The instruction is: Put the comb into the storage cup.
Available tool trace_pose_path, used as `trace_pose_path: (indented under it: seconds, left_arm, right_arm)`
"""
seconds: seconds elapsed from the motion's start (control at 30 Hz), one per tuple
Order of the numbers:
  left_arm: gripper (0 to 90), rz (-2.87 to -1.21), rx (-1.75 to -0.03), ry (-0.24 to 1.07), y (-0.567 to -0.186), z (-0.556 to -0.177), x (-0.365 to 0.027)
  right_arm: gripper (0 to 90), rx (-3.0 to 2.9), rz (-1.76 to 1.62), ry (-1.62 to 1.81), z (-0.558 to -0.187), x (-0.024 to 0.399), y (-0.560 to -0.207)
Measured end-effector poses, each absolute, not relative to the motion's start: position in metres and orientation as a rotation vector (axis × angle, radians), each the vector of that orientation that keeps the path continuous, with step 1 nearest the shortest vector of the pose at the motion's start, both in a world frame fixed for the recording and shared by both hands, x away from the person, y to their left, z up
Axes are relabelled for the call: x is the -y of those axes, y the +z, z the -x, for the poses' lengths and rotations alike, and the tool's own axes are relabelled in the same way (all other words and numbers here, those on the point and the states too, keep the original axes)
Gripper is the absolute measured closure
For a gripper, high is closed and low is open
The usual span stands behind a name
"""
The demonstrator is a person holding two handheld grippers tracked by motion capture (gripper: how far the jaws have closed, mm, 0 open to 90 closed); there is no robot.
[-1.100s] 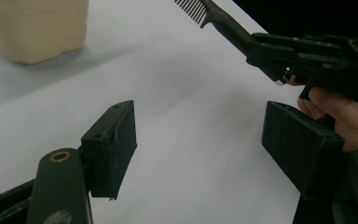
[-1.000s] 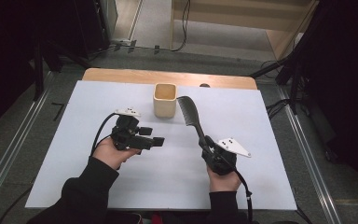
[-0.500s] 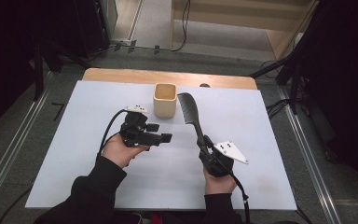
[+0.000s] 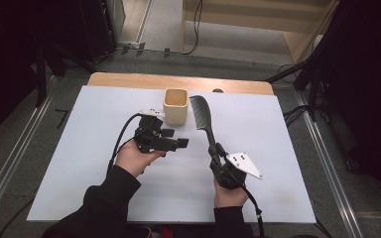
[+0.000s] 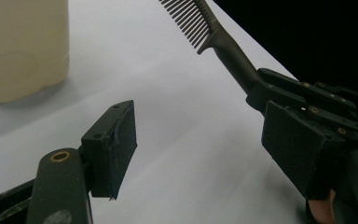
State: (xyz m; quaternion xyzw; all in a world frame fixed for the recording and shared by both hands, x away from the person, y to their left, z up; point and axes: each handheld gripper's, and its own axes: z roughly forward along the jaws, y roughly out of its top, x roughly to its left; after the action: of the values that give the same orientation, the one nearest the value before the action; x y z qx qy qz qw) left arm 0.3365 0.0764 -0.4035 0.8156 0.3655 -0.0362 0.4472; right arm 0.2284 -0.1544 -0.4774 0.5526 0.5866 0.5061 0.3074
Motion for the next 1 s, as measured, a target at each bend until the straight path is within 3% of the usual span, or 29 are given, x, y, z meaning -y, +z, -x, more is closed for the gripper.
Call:
trace_pose_path:
  seconds: [1.0]
  left_arm:
    - [27.0,-2.014,-0.917,-0.057,-0.399,-0.341,-0.042]
  right_arm:
    - [70.4,-1.500,-1.430,1.394,-0.229,0.148,-0.480]
